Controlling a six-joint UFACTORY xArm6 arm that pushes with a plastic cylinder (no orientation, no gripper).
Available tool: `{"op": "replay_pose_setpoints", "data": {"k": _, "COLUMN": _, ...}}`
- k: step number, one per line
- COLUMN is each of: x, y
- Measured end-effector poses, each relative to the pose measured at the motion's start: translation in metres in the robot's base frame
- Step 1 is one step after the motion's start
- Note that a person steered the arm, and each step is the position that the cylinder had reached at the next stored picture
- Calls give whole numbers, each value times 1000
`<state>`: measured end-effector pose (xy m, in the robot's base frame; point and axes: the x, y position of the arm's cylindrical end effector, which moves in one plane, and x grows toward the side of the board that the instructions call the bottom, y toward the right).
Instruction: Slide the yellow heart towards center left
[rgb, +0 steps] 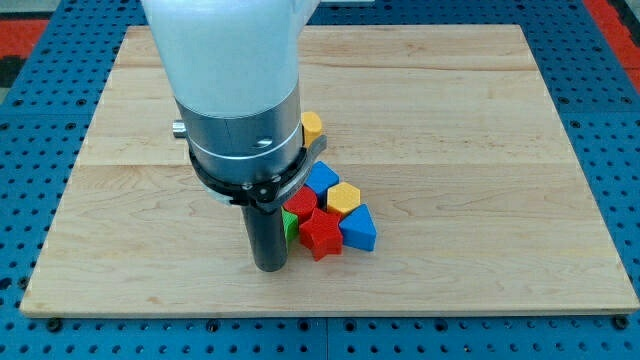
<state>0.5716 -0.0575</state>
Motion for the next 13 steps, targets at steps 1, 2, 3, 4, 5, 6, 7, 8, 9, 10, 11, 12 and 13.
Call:
{"op": "replay_pose_setpoints", "data": {"k": 1, "x": 17, "y": -50}}
{"op": "replay_pose_setpoints", "data": {"k": 2, "x": -18, "y": -95}}
{"op": "replay_pose_setpoints", "data": {"k": 3, "x": -91, "y": -124}}
{"op": "replay_pose_setpoints", "data": {"k": 4, "x": -162, "y": -94}}
{"op": "replay_pose_setpoints", "data": {"k": 5, "x": -235, "y": -49}}
{"op": "replay_pose_setpoints", "data": {"k": 6, "x": -263, "y": -18}}
{"op": "replay_pose_setpoints", "data": {"k": 7, "x": -266, "y": 60}}
{"op": "replay_pose_setpoints", "data": {"k": 8, "x": -265, "y": 110}}
{"op": "replay_pose_setpoints", "data": {"k": 9, "x": -242, "y": 110}}
{"op": "replay_pose_setpoints", "data": {"k": 10, "x": -212, "y": 97}}
{"op": "replay_pose_setpoints", "data": {"k": 11, "x": -176, "y": 48}}
{"op": "replay_pose_setpoints", "data": {"k": 12, "x": -165, "y": -14}}
{"op": "replay_pose_setpoints", "data": {"k": 13, "x": -157, "y": -64}}
